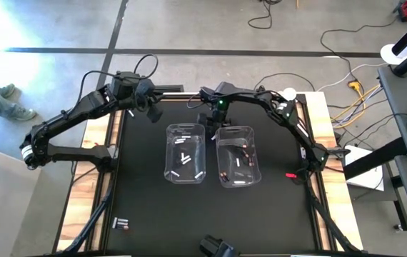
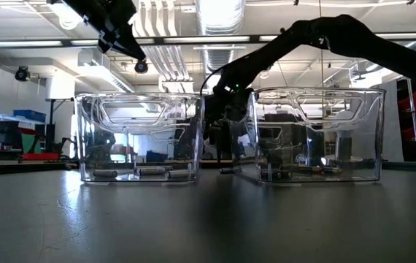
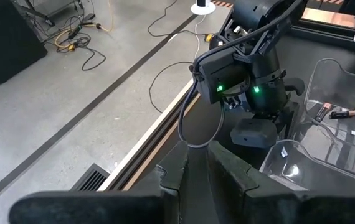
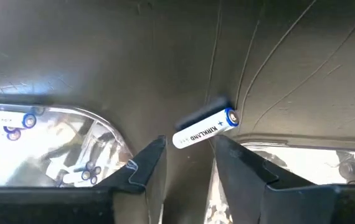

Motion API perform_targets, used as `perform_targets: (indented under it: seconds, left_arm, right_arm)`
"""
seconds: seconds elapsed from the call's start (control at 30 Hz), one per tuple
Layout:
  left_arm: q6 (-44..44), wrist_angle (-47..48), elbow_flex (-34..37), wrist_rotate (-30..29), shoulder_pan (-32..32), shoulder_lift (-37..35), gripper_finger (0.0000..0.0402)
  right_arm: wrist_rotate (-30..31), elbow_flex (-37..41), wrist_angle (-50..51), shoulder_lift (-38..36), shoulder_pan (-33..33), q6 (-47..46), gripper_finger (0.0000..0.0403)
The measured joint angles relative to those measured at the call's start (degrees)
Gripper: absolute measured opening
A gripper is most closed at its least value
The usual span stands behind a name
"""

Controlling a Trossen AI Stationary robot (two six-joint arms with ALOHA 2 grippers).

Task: Sort batteries
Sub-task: Put the white battery into the left transparent bin

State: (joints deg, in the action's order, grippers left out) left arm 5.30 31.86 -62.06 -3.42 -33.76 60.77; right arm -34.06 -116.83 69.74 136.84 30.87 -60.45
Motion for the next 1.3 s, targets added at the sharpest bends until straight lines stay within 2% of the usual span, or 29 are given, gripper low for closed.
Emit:
perform_targets:
  seconds: [0.3, 0.47, 0.73, 1.07, 1.3]
  left_arm:
    - [0.0, -0.1, 0.0, 0.0, 0.0, 0.0, 0.0039]
    - [0.0, 0.7, 0.0, 0.0, 0.0, 0.0, 0.0039]
    - [-0.1, 1.0, 0.0, -0.1, 0.0, -0.7, 0.0039]
    - [-1.0, -4.9, 0.0, 0.8, -0.6, -11.3, 0.0039]
    - [-1.3, -5.3, 0.0, 2.0, -0.6, -14.9, 0.0039]
  right_arm:
    - [0.3, 0.1, 0.4, 0.0, 1.2, -2.2, 0.0181]
    - [-0.3, 0.5, 0.4, -0.1, 1.1, -3.4, 0.0183]
    - [-0.4, 3.1, 0.0, -0.2, 1.0, -4.6, 0.0136]
    - [3.0, 3.5, 0.3, -0.4, 1.1, -1.1, 0.0062]
    - [4.1, 3.6, -0.1, -0.4, 1.1, 0.6, 0.0040]
